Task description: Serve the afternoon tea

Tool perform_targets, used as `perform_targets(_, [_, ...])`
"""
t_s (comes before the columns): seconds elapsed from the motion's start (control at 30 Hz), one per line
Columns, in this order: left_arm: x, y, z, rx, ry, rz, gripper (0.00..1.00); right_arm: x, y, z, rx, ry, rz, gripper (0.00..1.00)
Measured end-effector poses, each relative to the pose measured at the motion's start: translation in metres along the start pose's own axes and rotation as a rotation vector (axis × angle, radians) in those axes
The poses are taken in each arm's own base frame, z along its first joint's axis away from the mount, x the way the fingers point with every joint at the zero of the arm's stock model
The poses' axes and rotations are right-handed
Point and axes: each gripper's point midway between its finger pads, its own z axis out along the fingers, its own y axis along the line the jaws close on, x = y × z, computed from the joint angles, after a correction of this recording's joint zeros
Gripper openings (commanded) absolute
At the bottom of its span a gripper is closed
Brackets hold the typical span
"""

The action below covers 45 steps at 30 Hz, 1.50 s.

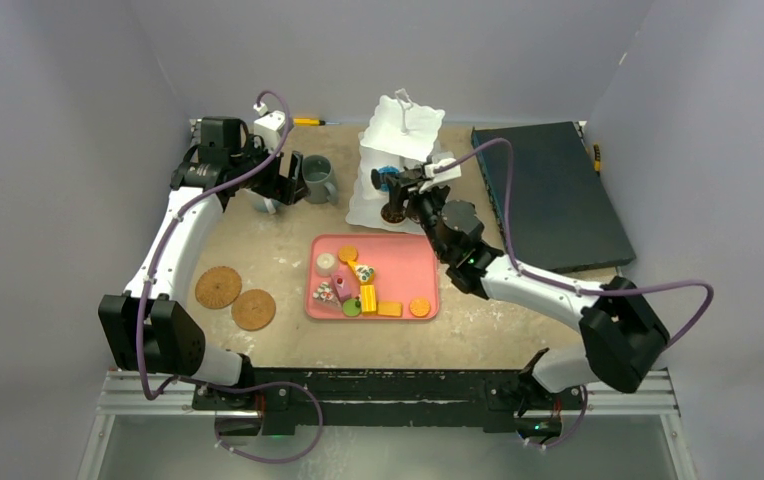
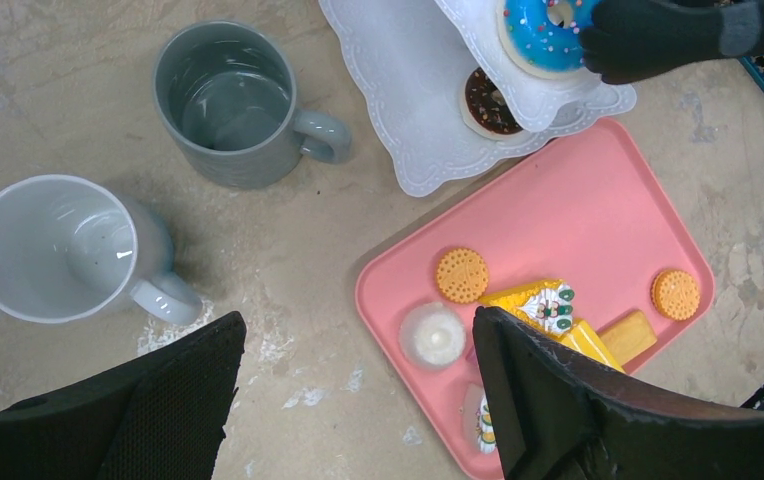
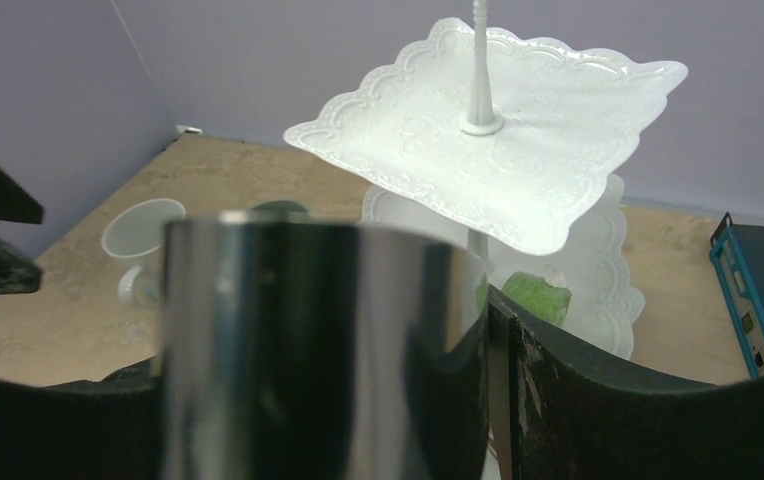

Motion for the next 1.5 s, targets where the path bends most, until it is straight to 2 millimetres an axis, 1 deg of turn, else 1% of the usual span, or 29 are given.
perform_targets(0.07, [0.000,0.000,0.000,0.000,0.000,0.000,0.83,-0.006,0.004,-0.011,-0.018,-0.014,0.008,0.65])
perform_targets(0.17, [0.000,0.000,0.000,0.000,0.000,0.000,0.83,-0.015,0.018,-0.031,-0.068,-0.029,0.020,0.66])
perform_targets(0.23, [0.000,0.000,0.000,0.001,0.000,0.000,0.83,-0.016,0.030,-0.046,-0.107,-0.029,0.027,0.66])
perform_targets(0.3, [0.000,0.000,0.000,0.001,0.000,0.000,0.83,-0.013,0.043,-0.060,-0.149,-0.021,0.036,0.66])
perform_targets(0.43, [0.000,0.000,0.000,0.001,0.000,0.000,0.83,0.008,0.062,-0.086,-0.216,0.032,0.049,0.66])
perform_targets(0.5, [0.000,0.000,0.000,0.001,0.000,0.000,0.83,0.027,0.066,-0.097,-0.234,0.076,0.051,0.66])
perform_targets(0.63, [0.000,0.000,0.000,0.001,0.000,0.000,0.82,0.062,0.070,-0.112,-0.246,0.156,0.054,0.65])
perform_targets(0.73, [0.000,0.000,0.000,0.001,0.001,0.000,0.82,0.080,0.082,-0.118,-0.271,0.199,0.051,0.64])
perform_targets(0.8, [0.001,0.000,0.000,0.002,0.002,-0.001,0.82,0.095,0.092,-0.123,-0.292,0.233,0.044,0.63])
perform_targets(0.87, [0.001,0.000,0.000,0.001,0.004,-0.002,0.82,0.111,0.098,-0.126,-0.303,0.269,0.031,0.63])
perform_targets(0.97, [0.002,-0.001,0.000,0.002,0.006,-0.003,0.82,0.127,0.100,-0.126,-0.297,0.303,0.014,0.63])
perform_targets(1.1, [0.002,-0.001,0.000,0.002,0.009,-0.004,0.82,0.128,0.101,-0.122,-0.285,0.291,0.018,0.63])
perform_targets(1.27, [0.003,-0.001,-0.001,0.002,0.010,-0.001,0.82,0.125,0.099,-0.121,-0.278,0.285,0.016,0.63])
perform_targets(1.37, [0.003,0.000,-0.001,0.002,0.010,0.002,0.82,0.119,0.097,-0.123,-0.279,0.280,0.011,0.63])
perform_targets(1.5, [0.003,0.000,-0.001,0.002,0.010,0.002,0.82,0.105,0.094,-0.123,-0.276,0.250,0.015,0.64])
